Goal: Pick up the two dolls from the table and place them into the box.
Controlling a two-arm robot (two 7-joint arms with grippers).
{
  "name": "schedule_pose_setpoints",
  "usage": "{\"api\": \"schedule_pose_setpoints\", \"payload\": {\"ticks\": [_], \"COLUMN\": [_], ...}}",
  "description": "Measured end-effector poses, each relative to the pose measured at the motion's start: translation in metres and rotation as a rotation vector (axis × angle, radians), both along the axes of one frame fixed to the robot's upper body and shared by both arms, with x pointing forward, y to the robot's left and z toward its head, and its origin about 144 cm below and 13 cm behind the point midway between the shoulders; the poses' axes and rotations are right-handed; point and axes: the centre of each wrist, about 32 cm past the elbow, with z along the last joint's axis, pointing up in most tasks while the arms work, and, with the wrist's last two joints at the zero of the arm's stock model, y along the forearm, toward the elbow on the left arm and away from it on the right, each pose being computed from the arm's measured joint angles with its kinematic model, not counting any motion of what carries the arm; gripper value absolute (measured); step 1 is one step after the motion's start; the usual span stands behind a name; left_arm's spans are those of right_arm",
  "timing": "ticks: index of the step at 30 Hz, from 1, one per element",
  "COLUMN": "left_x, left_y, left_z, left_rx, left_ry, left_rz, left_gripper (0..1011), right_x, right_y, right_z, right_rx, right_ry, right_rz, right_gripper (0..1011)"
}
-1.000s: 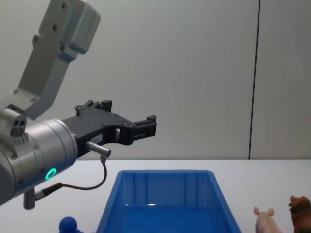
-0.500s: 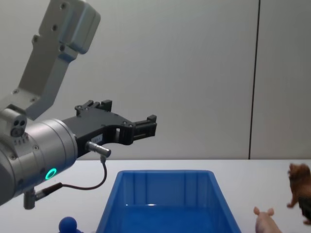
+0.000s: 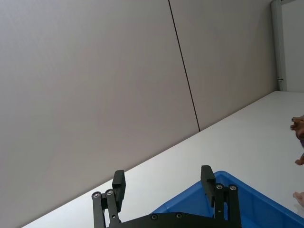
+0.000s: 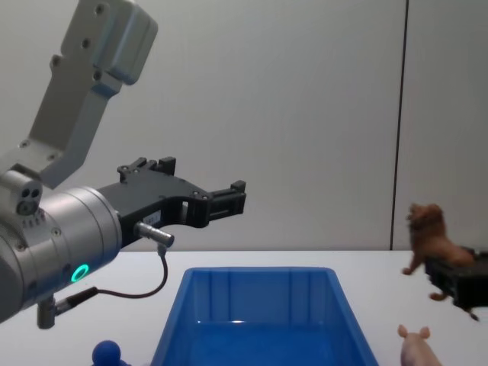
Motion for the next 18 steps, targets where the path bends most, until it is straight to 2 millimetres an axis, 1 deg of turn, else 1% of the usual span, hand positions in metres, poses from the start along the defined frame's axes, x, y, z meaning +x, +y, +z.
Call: {"api": "schedule_pose_setpoints", "payload": {"ticks": [8,18], "left_x": [0.000,0.000], "left_y": [0.000,0.000], "left_z": [0.000,0.000], "left_rx": [0.000,0.000], "left_ry": [0.000,0.000], "left_rz": [0.000,0.000], "left_gripper": [1001,1001], "right_x": [0.011,0.029], "right_y": [0.012,0.030], "right_z": [0.007,0.008], "right_rx": [0.025,0.040], "right_ry": [0.009,0.043], "right_rz": [0.112,0.228], "right_gripper": [331,331]}}
